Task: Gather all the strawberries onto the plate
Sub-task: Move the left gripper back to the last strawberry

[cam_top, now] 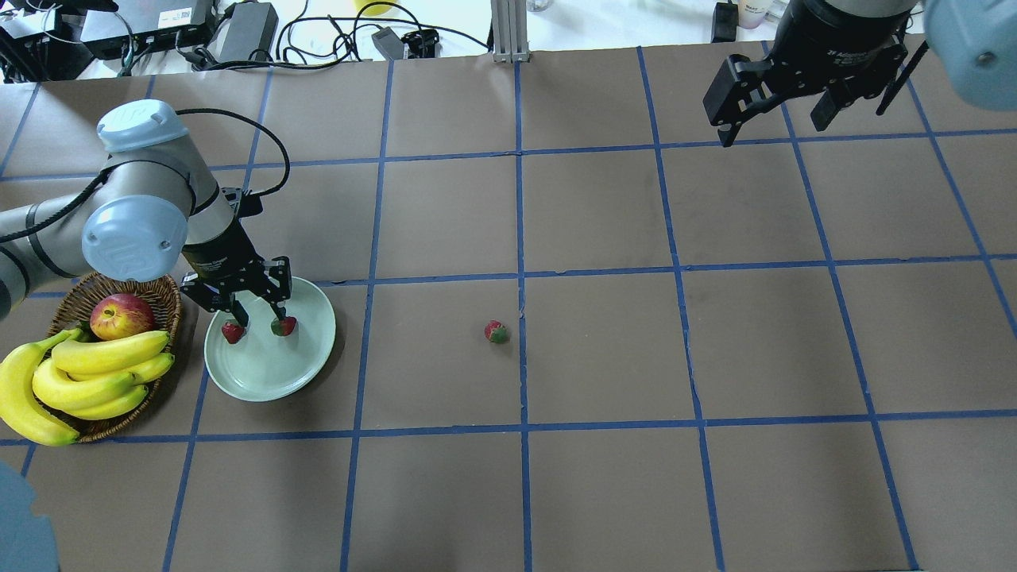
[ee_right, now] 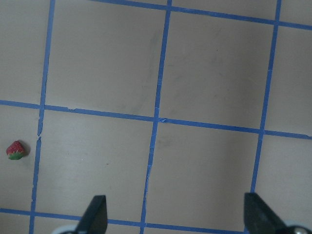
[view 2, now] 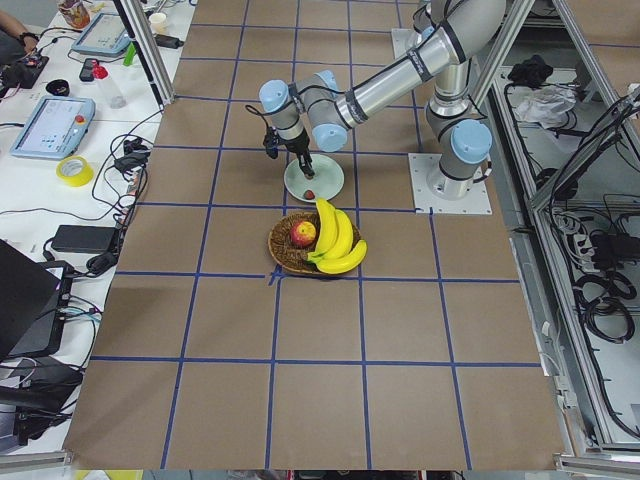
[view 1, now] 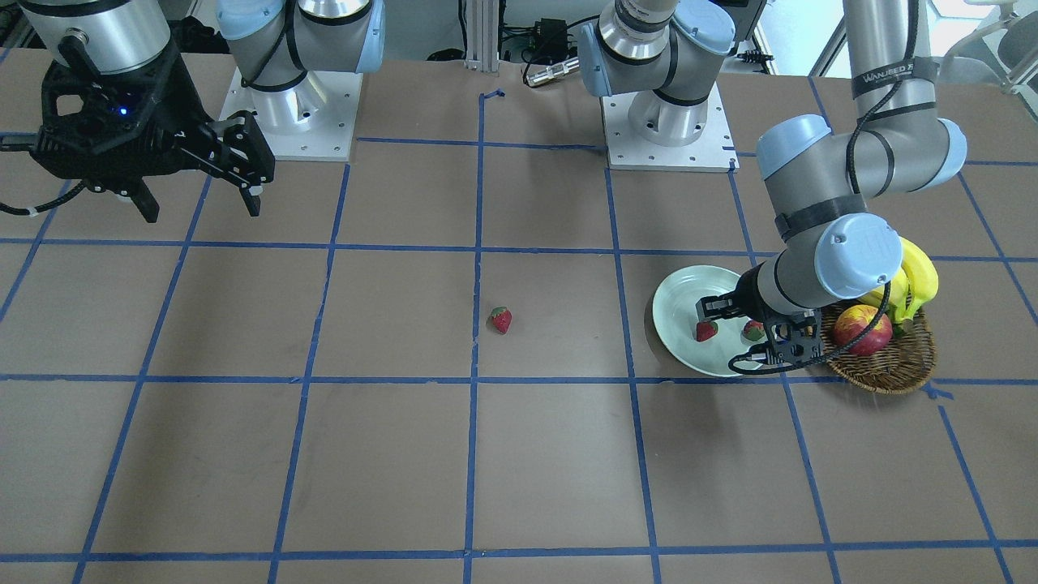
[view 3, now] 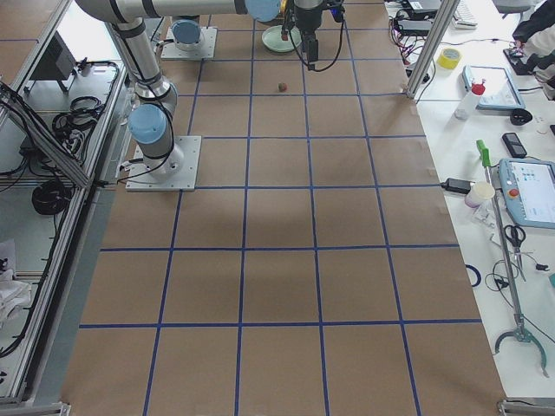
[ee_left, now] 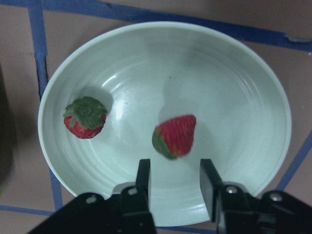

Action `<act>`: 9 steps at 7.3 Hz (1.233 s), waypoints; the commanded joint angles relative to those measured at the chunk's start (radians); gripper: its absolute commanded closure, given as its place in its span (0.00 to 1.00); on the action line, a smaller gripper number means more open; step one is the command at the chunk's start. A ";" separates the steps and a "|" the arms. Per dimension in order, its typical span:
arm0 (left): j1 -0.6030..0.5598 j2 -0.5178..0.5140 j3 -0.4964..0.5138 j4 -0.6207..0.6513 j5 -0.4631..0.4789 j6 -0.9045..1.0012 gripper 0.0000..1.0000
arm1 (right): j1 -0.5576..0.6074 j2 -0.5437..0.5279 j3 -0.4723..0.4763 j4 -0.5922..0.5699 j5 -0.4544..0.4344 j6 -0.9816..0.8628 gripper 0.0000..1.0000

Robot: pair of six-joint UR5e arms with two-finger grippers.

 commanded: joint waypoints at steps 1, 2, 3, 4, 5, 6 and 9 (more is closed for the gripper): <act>-0.052 0.016 0.034 0.004 -0.032 -0.022 0.00 | 0.000 0.000 0.000 0.000 0.001 0.000 0.00; -0.124 0.032 0.056 0.007 -0.090 -0.060 0.00 | 0.000 0.000 0.000 0.000 0.001 0.000 0.00; -0.201 0.033 0.065 0.010 -0.102 -0.179 0.00 | 0.000 0.000 0.000 0.000 0.001 0.000 0.00; -0.285 0.034 0.064 0.013 -0.101 -0.293 0.00 | 0.000 0.000 0.000 0.000 0.001 0.000 0.00; -0.351 0.011 0.062 0.051 -0.102 -0.380 0.00 | 0.000 0.000 0.000 0.000 0.001 0.000 0.00; -0.391 -0.001 0.054 0.123 -0.163 -0.462 0.00 | 0.000 0.000 0.000 0.000 -0.001 0.000 0.00; -0.451 -0.061 0.015 0.270 -0.334 -0.651 0.00 | 0.000 0.000 0.000 0.000 -0.001 0.000 0.00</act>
